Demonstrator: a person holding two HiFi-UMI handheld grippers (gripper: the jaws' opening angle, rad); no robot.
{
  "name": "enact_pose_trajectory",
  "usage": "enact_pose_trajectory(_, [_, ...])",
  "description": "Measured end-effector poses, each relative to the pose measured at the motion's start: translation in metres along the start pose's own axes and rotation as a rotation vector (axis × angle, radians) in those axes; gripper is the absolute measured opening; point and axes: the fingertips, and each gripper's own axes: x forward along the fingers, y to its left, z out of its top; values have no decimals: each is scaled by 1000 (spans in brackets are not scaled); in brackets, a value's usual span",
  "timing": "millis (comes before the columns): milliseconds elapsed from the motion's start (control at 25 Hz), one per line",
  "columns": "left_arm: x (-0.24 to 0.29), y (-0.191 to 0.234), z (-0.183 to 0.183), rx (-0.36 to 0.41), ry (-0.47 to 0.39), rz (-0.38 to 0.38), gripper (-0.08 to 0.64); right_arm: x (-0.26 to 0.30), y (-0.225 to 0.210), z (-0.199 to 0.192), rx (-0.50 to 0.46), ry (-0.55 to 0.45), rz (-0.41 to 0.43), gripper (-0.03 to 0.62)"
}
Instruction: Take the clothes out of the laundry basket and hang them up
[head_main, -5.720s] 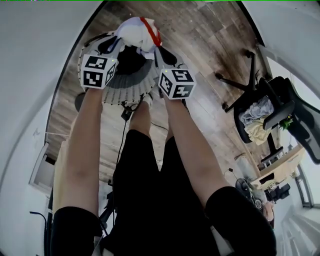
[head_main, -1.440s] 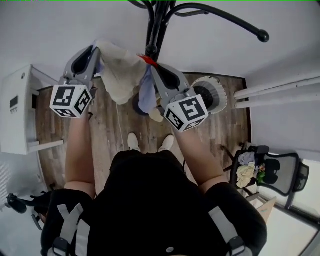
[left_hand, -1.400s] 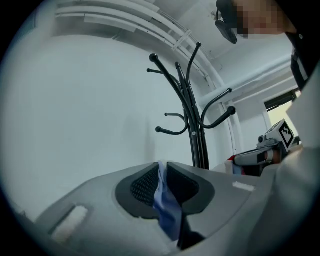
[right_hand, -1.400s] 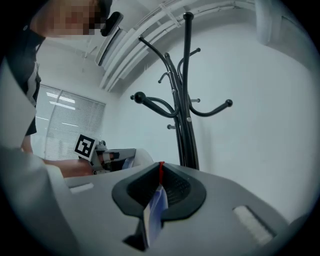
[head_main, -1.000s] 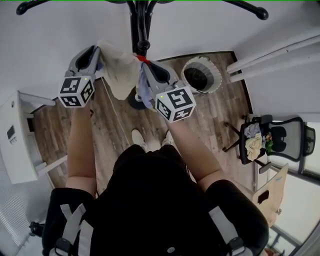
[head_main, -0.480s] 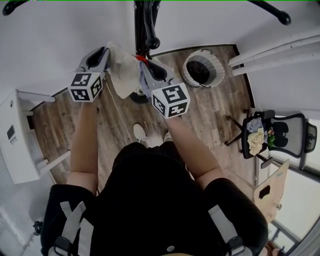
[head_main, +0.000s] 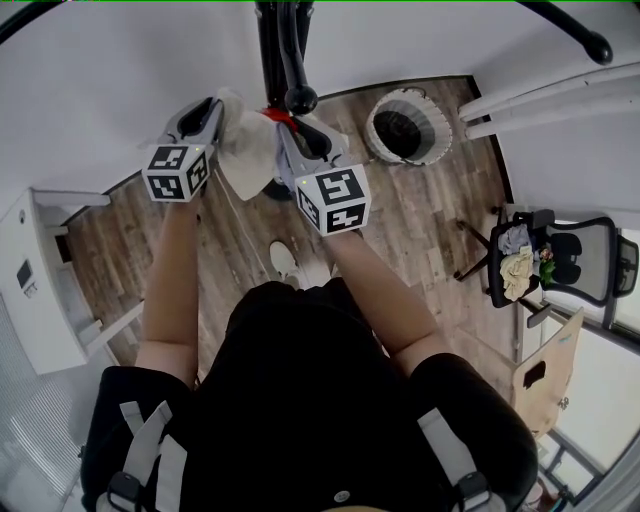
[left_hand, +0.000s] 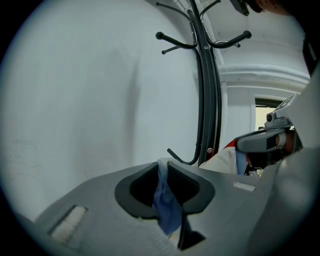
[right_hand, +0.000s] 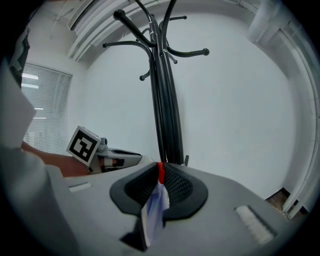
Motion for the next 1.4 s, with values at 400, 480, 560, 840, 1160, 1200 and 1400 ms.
enact_pose_trajectory(400, [9,-5,-7,-19,11,-23,67,8,0,-6,-8,11,-5,101])
enact_pose_trajectory(480, [9,-4,-10,-30,16,-24,72,9,3,-5,-13,5,4,103])
enact_pose_trajectory(560, [9,-1,-14,-39,25,-14,82,10,6,-4,-18,1,16,103])
enact_pose_trajectory(840, [-3,23,-11,-54,1,84,306,12,16,-9,-14,7,38,104])
enact_pose_trajectory(1160, [-29,13,35,-17,-85,63,321,0,18,9,-47,-31,57,107])
enact_pose_trajectory(1200, [-34,9,42,-14,-99,57,321,-3,18,12,-55,-38,60,109])
enact_pose_trajectory(1400, [-64,-26,70,0,-164,17,319,-34,15,35,-107,-86,99,113])
